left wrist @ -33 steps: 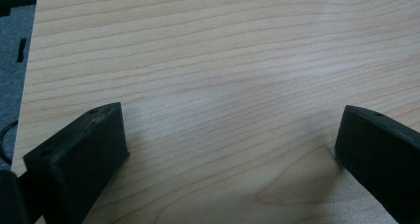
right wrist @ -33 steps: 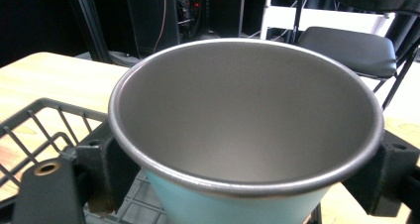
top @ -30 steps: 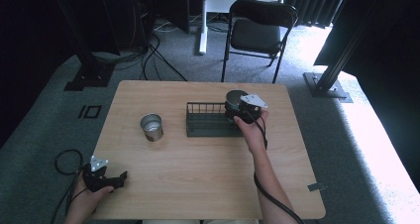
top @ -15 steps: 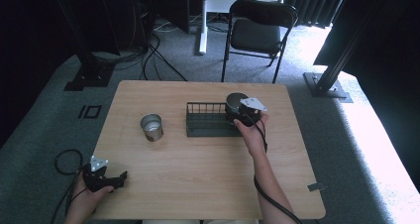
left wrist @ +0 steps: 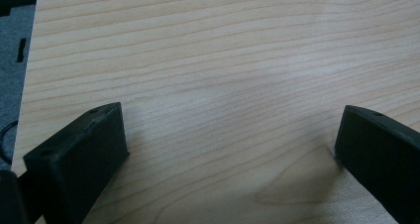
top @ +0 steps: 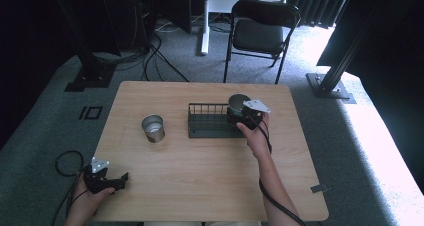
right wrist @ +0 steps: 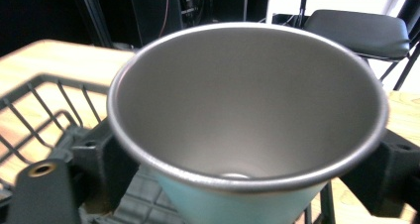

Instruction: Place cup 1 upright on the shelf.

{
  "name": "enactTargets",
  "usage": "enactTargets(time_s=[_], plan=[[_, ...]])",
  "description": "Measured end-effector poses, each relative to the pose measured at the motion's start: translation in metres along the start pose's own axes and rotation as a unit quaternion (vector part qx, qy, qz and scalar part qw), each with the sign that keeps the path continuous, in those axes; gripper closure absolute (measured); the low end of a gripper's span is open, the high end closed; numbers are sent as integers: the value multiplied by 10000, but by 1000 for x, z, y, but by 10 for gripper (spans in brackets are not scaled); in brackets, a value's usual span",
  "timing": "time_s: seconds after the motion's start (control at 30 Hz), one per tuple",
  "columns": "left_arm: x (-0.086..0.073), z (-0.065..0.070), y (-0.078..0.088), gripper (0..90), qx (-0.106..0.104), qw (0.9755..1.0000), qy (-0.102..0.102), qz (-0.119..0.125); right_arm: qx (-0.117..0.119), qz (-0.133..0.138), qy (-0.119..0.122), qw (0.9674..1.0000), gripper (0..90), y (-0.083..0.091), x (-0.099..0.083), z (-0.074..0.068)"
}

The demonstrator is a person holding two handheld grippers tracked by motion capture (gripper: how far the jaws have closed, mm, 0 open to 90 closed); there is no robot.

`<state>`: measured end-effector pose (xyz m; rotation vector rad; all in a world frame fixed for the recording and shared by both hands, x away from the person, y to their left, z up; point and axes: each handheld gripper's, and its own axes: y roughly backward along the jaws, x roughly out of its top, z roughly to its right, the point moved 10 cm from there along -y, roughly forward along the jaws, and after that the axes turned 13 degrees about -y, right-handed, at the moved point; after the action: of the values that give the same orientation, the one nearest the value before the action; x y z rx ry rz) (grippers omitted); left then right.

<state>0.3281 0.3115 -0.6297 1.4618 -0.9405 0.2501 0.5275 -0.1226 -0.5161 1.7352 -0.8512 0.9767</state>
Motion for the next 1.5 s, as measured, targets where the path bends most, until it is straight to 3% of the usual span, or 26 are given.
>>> enactTargets(time_s=[0.27,0.43,1.1,1.5], plan=[[0,0,0,4,-2,10000,-3,4,51,-49,-32,10000,112,4,-2,0],[0,0,0,4,-2,10000,-3,4,41,-64,68,9999,112,9,-4,0],[0,0,0,4,0,10000,1,1,182,54,144,9997,112,35,-11,4],[0,0,0,4,-1,10000,2,6,207,63,175,9996,112,50,-20,20]])
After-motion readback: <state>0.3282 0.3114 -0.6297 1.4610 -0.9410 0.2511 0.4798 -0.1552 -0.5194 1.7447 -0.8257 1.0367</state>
